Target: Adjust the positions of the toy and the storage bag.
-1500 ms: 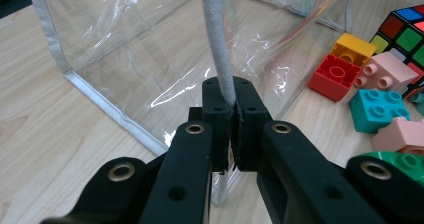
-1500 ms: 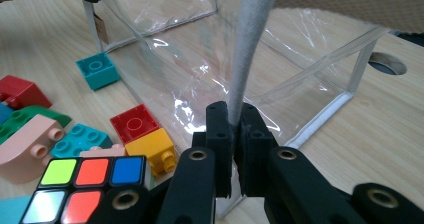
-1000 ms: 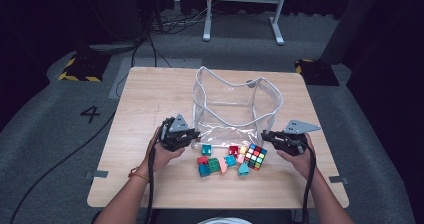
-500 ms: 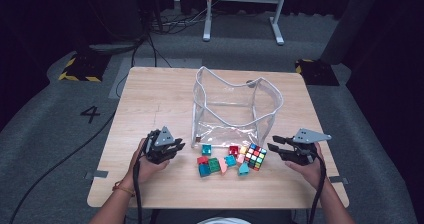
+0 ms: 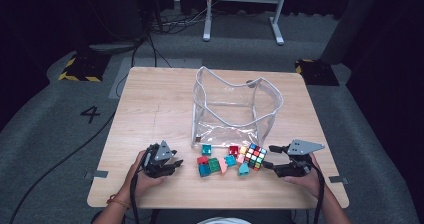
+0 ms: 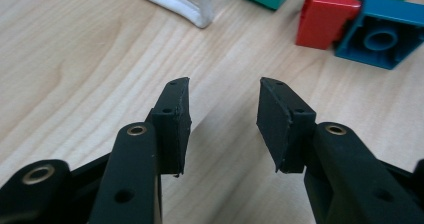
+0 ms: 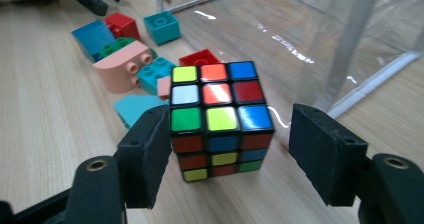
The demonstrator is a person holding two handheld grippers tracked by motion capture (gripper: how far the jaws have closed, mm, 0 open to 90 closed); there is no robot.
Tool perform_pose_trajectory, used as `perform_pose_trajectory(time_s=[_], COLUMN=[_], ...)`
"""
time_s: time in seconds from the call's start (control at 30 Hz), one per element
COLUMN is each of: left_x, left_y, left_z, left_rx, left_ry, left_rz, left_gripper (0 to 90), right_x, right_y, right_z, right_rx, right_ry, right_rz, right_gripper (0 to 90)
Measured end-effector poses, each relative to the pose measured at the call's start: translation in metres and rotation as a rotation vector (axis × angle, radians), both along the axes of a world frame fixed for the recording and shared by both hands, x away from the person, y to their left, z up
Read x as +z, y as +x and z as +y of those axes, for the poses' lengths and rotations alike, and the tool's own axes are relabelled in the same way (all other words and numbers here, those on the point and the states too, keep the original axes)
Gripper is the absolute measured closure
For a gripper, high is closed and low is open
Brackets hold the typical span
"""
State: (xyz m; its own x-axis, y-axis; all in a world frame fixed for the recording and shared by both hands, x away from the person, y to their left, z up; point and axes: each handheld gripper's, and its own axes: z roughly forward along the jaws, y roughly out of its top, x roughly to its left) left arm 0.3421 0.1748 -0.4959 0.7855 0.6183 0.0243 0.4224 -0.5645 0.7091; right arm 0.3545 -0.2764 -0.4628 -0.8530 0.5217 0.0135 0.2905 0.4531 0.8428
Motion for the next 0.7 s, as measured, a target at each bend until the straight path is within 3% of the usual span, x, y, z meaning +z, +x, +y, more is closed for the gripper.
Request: perform_pose_trajectory(time_s=[0.07, 0.13, 0.3, 0.43, 0.57, 0.7], left_x=[-0.002, -0.003, -0.006, -0.006, -0.006, -0.006], left_y=[0.000, 0.001, 0.005, 0.007, 0.008, 0.009], left_z=[0.000, 0.000, 0.002, 0.003, 0.002, 0.002], left_rx=[-0.017, -0.021, 0.002, 0.028, 0.020, 0.012], left_ry=[0.017, 0.007, -0.027, -0.017, -0.019, 0.005], left_rz=[0.013, 0.008, 0.046, 0.055, 0.069, 0.053], left_gripper=[50.2, 47.9, 34.9, 26.3, 21.5, 17.8], right_x=[-0.001, -0.001, -0.005, -0.012, -0.017, -0.018], right_y=[-0.002, -0.002, -0.002, 0.003, 0.009, 0.015], right_z=[0.003, 0.005, 0.010, 0.011, 0.013, 0.014], right_rx=[0.016, 0.027, 0.023, 0.011, -0.013, -0.021], right_ry=[0.003, -0.004, -0.028, -0.044, -0.052, -0.054], right_rz=[0.004, 0.004, -0.002, -0.006, -0.007, -0.010], right_gripper=[30.9, 29.9, 28.1, 26.4, 25.4, 22.4])
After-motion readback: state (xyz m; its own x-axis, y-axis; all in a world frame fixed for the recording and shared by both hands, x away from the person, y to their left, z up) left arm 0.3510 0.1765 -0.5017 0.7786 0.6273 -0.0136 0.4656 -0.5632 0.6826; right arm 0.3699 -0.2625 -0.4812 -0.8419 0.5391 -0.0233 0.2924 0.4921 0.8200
